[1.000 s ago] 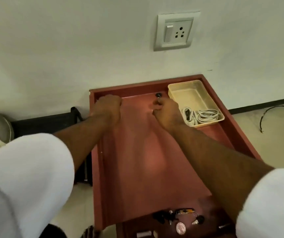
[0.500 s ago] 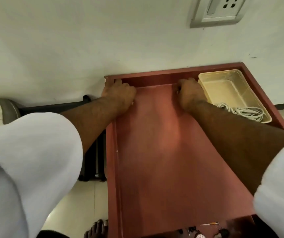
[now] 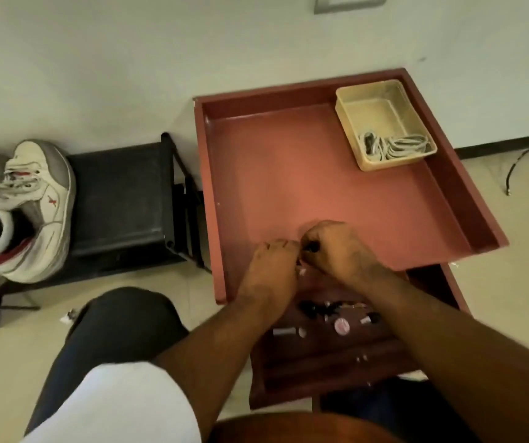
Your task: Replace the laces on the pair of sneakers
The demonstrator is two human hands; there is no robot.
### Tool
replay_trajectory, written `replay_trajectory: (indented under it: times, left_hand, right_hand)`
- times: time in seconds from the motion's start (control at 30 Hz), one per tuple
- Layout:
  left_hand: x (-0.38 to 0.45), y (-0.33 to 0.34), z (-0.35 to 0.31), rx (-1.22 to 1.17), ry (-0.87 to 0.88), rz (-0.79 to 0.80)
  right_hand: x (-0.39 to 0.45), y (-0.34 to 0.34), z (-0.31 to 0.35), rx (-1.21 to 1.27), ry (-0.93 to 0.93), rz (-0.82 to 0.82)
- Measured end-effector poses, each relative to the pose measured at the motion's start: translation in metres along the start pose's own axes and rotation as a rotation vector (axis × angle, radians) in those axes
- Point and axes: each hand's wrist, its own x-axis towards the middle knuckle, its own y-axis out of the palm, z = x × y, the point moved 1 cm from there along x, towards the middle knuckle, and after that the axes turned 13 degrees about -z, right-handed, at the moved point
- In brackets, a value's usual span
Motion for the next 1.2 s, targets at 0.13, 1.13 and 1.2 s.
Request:
replay_trajectory:
  times: [0.13, 1.13, 1.2]
  left_hand:
    - [-0.059, 0.030, -0.027, -0.241, -0.148, 0.059]
    - [-0.026, 0.104, 0.017, -0.254, -0.445, 0.135]
    - [-0.037, 0.081, 0.010, -0.133, -0.404, 0.289]
  right_hand:
    - [-0.084, -0.002, -0.026, 0.186, 0.100, -0.012]
    - [-0.074, 0.029, -0.118, -0.181, 0.305, 0.544]
    - [-0.091, 0.016, -0.084, -0.069, 0.241, 0.684]
